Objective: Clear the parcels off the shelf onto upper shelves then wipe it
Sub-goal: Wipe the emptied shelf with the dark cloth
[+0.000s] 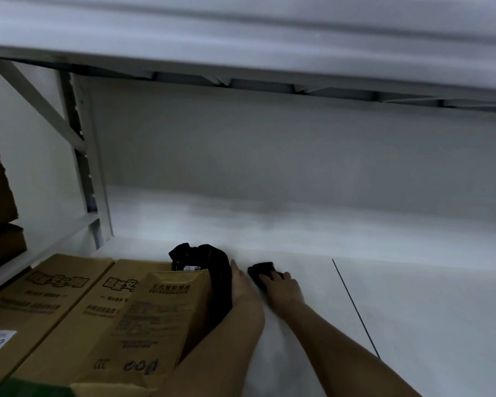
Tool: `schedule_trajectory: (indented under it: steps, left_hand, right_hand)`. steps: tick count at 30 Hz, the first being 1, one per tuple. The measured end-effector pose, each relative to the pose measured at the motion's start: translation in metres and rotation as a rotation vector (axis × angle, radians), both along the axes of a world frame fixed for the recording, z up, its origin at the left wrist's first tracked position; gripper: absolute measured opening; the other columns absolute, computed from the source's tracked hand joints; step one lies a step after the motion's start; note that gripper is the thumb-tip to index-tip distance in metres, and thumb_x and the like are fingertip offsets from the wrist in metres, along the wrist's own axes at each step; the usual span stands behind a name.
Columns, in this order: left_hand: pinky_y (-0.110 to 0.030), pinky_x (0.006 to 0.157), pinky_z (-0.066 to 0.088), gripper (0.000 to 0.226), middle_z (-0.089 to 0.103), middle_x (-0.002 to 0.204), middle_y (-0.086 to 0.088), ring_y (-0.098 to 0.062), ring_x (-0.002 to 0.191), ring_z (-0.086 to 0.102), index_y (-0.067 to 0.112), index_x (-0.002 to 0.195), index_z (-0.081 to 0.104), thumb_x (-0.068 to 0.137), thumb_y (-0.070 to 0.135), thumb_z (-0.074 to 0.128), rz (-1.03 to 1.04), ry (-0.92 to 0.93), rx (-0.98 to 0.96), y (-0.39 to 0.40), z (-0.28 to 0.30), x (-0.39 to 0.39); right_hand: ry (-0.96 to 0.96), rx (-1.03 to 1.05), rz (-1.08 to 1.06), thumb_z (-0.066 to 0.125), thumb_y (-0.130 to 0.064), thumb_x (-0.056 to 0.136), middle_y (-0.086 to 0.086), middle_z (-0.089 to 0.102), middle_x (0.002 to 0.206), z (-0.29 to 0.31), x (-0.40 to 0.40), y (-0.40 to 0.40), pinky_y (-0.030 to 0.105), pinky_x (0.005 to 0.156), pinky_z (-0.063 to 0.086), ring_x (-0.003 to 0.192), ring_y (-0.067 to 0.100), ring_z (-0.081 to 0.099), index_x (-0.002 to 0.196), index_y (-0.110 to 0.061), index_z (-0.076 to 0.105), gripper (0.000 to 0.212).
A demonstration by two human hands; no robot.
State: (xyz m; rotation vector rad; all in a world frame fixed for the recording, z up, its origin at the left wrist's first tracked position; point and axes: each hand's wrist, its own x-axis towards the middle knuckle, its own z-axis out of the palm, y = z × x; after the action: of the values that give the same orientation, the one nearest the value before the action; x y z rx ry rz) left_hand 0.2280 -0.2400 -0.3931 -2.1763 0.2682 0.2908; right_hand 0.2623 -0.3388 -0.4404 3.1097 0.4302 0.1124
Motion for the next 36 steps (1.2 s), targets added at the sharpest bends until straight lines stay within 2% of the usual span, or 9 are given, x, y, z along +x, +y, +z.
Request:
schedule_trajectory:
  steps: [6, 9, 12, 16, 21, 25, 28, 32, 36]
  left_hand:
    - [-0.056, 0.114, -0.002, 0.061, 0.025, 0.154, -0.013, -0.033, 0.144, 0.017, 0.013, 0.15, 0.024, 0.099, 0.042, 0.04, 0.022, -0.036, 0.013, 0.003, 0.0, -0.001]
    - [-0.055, 0.113, -0.004, 0.06, 0.024, 0.155, -0.013, -0.032, 0.144, 0.015, 0.011, 0.151, 0.021, 0.101, 0.041, 0.035, 0.015, -0.052, -0.06, -0.004, 0.004, 0.003]
    - [-0.056, 0.113, -0.005, 0.058, 0.023, 0.154, -0.014, -0.033, 0.144, 0.015, 0.011, 0.15, 0.024, 0.101, 0.039, 0.037, 0.005, -0.067, -0.102, -0.013, 0.005, -0.001]
    - [-0.054, 0.114, -0.006, 0.055, 0.03, 0.149, -0.016, -0.034, 0.14, 0.022, 0.008, 0.146, 0.03, 0.099, 0.034, 0.041, -0.011, -0.096, -0.173, -0.022, 0.001, -0.005]
    - [-0.048, 0.115, -0.008, 0.057, 0.032, 0.15, -0.011, -0.028, 0.14, 0.025, 0.01, 0.149, 0.022, 0.1, 0.035, 0.036, -0.033, -0.078, -0.229, -0.029, -0.004, -0.003]
    - [-0.047, 0.115, -0.008, 0.053, 0.033, 0.149, -0.011, -0.028, 0.139, 0.026, 0.009, 0.149, 0.023, 0.101, 0.031, 0.031, -0.046, -0.071, -0.268, -0.042, -0.007, 0.002]
    - [-0.05, 0.115, -0.007, 0.052, 0.034, 0.148, -0.012, -0.029, 0.138, 0.028, 0.009, 0.147, 0.029, 0.1, 0.029, 0.033, -0.064, -0.079, -0.273, -0.05, -0.013, 0.003]
    - [-0.051, 0.115, -0.007, 0.053, 0.034, 0.146, -0.013, -0.03, 0.136, 0.029, 0.008, 0.148, 0.027, 0.099, 0.027, 0.035, -0.084, -0.097, -0.298, -0.053, -0.02, 0.006]
    - [-0.05, 0.116, -0.005, 0.058, 0.026, 0.151, -0.015, -0.03, 0.139, 0.025, 0.006, 0.149, 0.02, 0.099, 0.029, 0.036, -0.084, -0.108, -0.332, -0.057, -0.019, 0.008]
  right_hand:
    - [0.04, 0.092, 0.283, 0.049, -0.013, 0.087, 0.003, 0.058, 0.132, -0.004, -0.011, -0.005, 0.036, 0.067, 0.043, 0.09, 0.038, 0.06, 0.126, -0.024, 0.06, 0.042]
    - [0.029, 0.083, 0.303, 0.027, -0.02, 0.087, 0.006, 0.053, 0.139, -0.006, -0.006, -0.04, 0.04, 0.074, 0.045, 0.097, 0.039, 0.058, 0.133, -0.026, 0.056, 0.054]
    - [0.018, 0.002, -0.014, 0.033, -0.016, 0.096, 0.009, 0.039, 0.147, 0.004, -0.01, -0.062, 0.037, 0.092, 0.04, 0.123, 0.033, 0.043, 0.147, -0.025, 0.034, 0.052]
    - [0.053, -0.014, -0.309, 0.034, -0.015, 0.099, 0.013, 0.035, 0.145, 0.006, -0.008, -0.06, 0.036, 0.099, 0.037, 0.128, 0.031, 0.036, 0.147, -0.017, 0.027, 0.049]
    - [0.086, -0.033, 0.031, 0.034, -0.011, 0.099, 0.006, 0.022, 0.157, 0.0, -0.004, -0.045, 0.036, 0.104, 0.031, 0.134, 0.032, 0.03, 0.152, -0.025, 0.023, 0.056]
    - [-0.06, 0.048, 0.217, 0.033, -0.005, 0.092, 0.006, 0.043, 0.147, -0.003, -0.004, -0.079, 0.035, 0.086, 0.045, 0.116, 0.035, 0.053, 0.143, -0.027, 0.045, 0.057]
    - [0.004, 0.007, -0.061, 0.034, -0.014, 0.098, 0.006, 0.031, 0.153, -0.002, -0.005, -0.112, 0.034, 0.098, 0.035, 0.132, 0.03, 0.036, 0.149, -0.028, 0.03, 0.053]
    - [0.003, -0.016, -0.495, 0.037, -0.019, 0.097, 0.009, 0.039, 0.14, 0.003, -0.012, -0.134, 0.034, 0.097, 0.037, 0.124, 0.029, 0.04, 0.144, -0.02, 0.031, 0.047]
    - [0.043, 0.0, -0.507, 0.032, -0.016, 0.099, 0.013, 0.038, 0.141, 0.001, -0.002, -0.104, 0.038, 0.098, 0.036, 0.125, 0.033, 0.038, 0.144, -0.018, 0.032, 0.045]
